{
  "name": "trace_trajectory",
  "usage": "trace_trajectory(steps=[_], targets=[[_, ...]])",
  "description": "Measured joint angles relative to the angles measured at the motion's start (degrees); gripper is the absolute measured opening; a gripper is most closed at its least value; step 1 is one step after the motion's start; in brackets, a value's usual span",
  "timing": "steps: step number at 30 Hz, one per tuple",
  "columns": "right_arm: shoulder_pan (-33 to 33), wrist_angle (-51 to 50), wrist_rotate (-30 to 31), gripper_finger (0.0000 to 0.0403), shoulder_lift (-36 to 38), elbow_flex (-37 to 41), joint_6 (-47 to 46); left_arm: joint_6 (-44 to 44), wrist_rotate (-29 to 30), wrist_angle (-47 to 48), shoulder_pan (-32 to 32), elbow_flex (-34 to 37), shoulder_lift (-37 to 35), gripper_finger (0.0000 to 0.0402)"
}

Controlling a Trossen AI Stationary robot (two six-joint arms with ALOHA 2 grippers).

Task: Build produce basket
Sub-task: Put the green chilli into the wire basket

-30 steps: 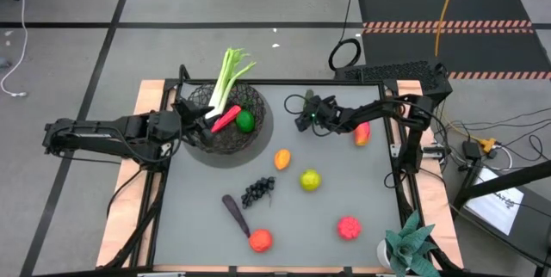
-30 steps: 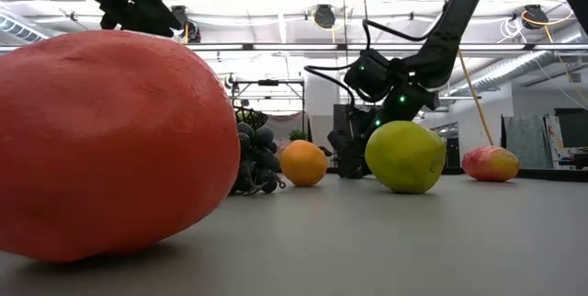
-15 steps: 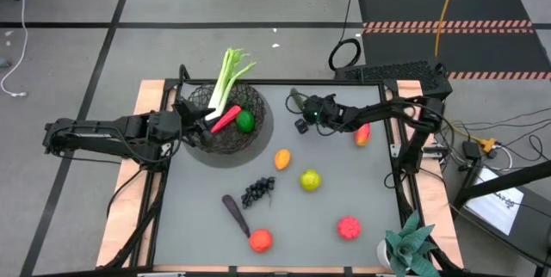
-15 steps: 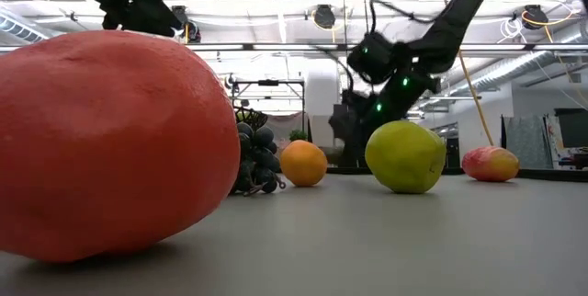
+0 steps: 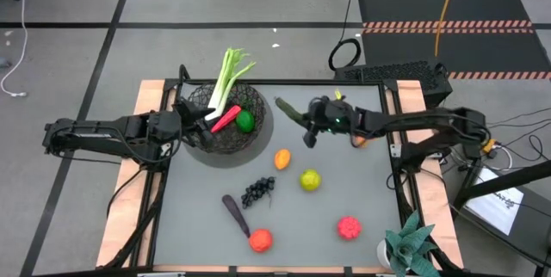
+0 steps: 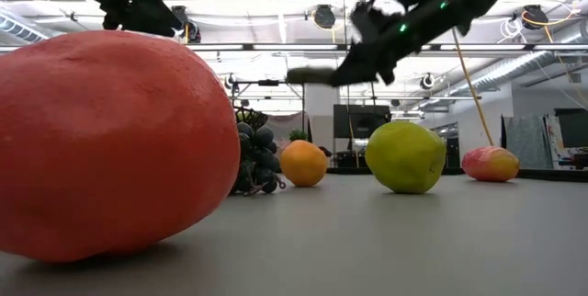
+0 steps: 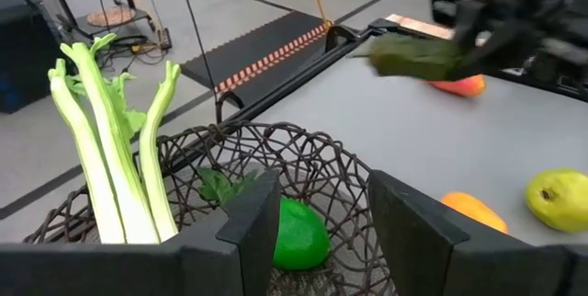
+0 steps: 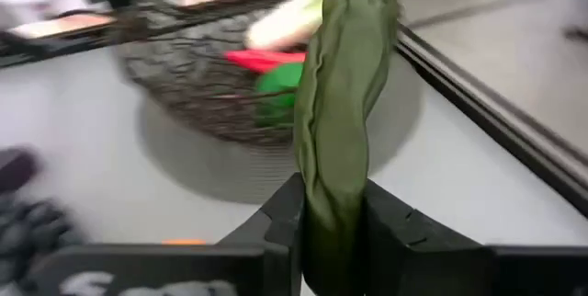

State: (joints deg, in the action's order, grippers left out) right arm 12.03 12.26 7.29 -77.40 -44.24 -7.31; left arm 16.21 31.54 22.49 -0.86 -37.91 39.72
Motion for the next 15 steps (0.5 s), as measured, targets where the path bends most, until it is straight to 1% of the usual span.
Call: trace_trajectory(steps=[4,9,15], targets=[[-3.87,0.34,-0.82,0.0051,3.62,2.57,7.37,0.02,-0.05,0.01,0.00,0.00,0.02,0.0168],[-6.98,0.36,-7.48,0.0059,5.45,5.52,19.57,0.40,-0.08,-0.24,0.00,0.00,0.01,0.0168],[-9.30,0.27,-8.39,0.0066,5.59,8.47,33.80,0.46,-0.10,-0.40,0.04,0.00,0.00,0.0168]])
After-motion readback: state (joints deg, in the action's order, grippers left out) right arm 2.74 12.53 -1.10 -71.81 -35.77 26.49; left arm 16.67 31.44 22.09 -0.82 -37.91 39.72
